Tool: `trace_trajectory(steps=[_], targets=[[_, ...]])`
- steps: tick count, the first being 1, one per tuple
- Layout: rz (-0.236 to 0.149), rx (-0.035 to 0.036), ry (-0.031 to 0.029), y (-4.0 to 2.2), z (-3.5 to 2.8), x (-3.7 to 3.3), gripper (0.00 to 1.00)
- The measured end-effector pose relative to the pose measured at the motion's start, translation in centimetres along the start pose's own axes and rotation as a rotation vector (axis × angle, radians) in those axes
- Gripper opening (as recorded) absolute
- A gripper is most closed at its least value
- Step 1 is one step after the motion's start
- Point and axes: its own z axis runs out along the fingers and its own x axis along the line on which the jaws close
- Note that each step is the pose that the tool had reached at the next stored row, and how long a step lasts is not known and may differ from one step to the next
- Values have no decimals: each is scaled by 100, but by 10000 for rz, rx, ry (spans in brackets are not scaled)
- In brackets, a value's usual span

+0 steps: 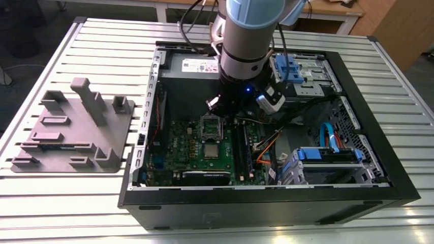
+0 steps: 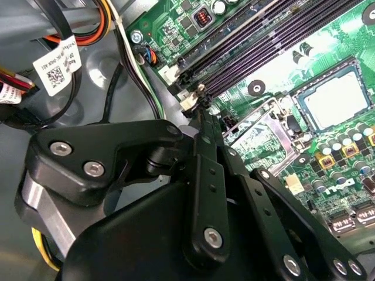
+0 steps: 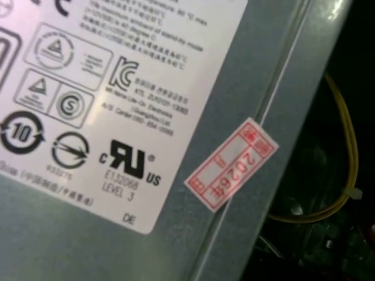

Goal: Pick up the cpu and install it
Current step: 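Close the cpu cover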

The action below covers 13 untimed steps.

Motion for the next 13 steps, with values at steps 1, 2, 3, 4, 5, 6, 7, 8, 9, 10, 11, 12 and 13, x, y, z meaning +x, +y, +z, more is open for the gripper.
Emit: trace_trajectory(steps=[1, 2, 3, 4, 5, 6, 7, 8, 9, 10, 11, 12, 13], targets=[[0, 1, -4, 2, 0, 5, 10], [-1, 3, -10, 4, 0, 11, 10], [-2, 3, -15, 5, 1, 19, 10], [-1, 5, -20, 6, 0, 28, 10], [-2, 8, -24, 6, 0, 37, 10], [-2, 10, -29, 6, -1, 43, 10], [-3, 12, -34, 4, -1, 48, 10], [-5, 13, -36, 1, -4, 51, 10], [-5, 16, -37, -1, -10, 53, 10], [-5, 17, -37, -4, -19, 55, 10], [-4, 15, -39, -6, -29, 56, 10], [-4, 15, -39, -9, -40, 57, 10], [-4, 15, -38, -11, -52, 58, 10]])
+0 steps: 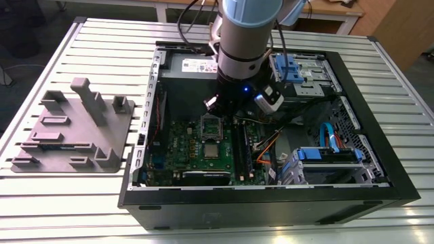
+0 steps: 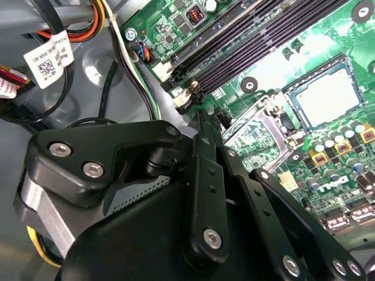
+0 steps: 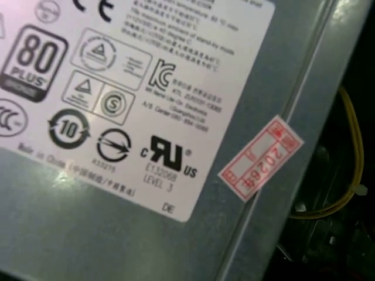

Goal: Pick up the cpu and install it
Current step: 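Close the cpu cover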

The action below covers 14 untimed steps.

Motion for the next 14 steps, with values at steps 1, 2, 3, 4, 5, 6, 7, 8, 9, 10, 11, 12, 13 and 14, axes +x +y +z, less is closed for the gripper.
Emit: trace_trajectory(steps=[1, 2, 3, 4, 5, 6, 7, 8, 9, 10, 11, 12, 13, 14], targets=[[-1, -1, -1, -3, -11, 1, 10], [-1, 0, -1, -7, -22, 2, 10], [-1, 0, 0, -11, -33, 4, 10], [-1, -1, -1, -16, -42, 5, 10], [-2, -2, -2, -21, -51, 7, 10], [-1, -1, 0, -26, -62, 9, 10], [-1, -2, -2, -30, -71, 11, 10], [-1, -5, -4, -36, -80, 13, 10], [-2, -6, -4, -41, -88, 15, 10], [-1, -6, -3, -46, -94, 17, 10], [-1, -6, -3, -48, -95, 18, 10], [0, -7, -3, -48, -95, 18, 10], [0, -6, -3, -49, -95, 18, 10], [-1, -7, -3, -50, -95, 19, 10]])
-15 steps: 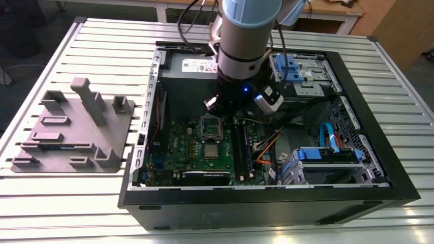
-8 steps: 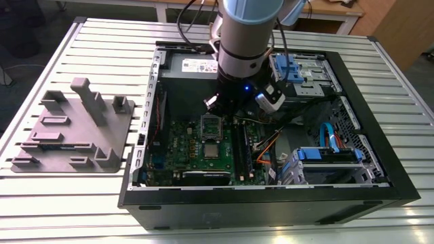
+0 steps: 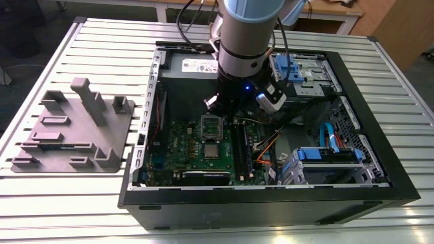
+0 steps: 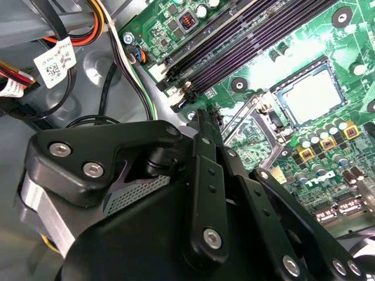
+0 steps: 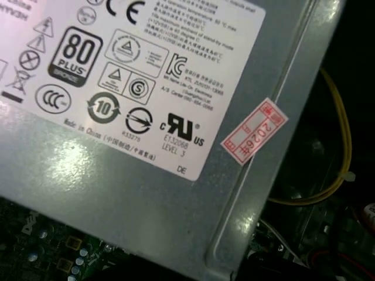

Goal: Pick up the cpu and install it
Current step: 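Close the cpu cover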

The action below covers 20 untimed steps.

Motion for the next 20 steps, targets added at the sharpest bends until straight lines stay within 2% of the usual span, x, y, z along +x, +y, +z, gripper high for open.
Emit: trace_trajectory(steps=[3, 9, 15, 20], targets=[[-94, -5, 4, -1, 0, 0, 10], [-968, -39, 52, -1, 0, 0, 10], [-1557, -63, 83, -3, 0, 1, 10], [-1778, -72, 95, -6, -2, 3, 10]])
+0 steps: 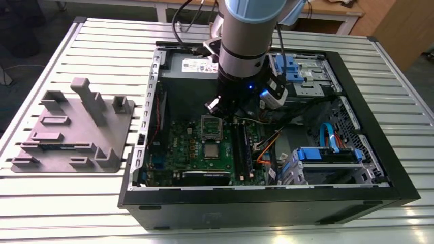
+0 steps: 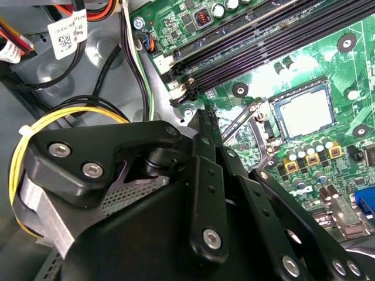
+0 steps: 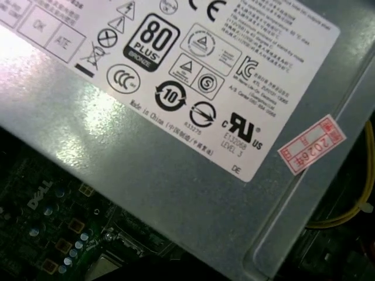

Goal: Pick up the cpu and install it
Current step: 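Close the cpu cover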

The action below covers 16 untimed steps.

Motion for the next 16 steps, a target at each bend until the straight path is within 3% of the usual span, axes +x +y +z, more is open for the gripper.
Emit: trace_trajectory(steps=[8, 16], targets=[[-5, 0, 1, -2, -10, 1, 10], [-27, -3, -1, 1, -61, 2, 10]])
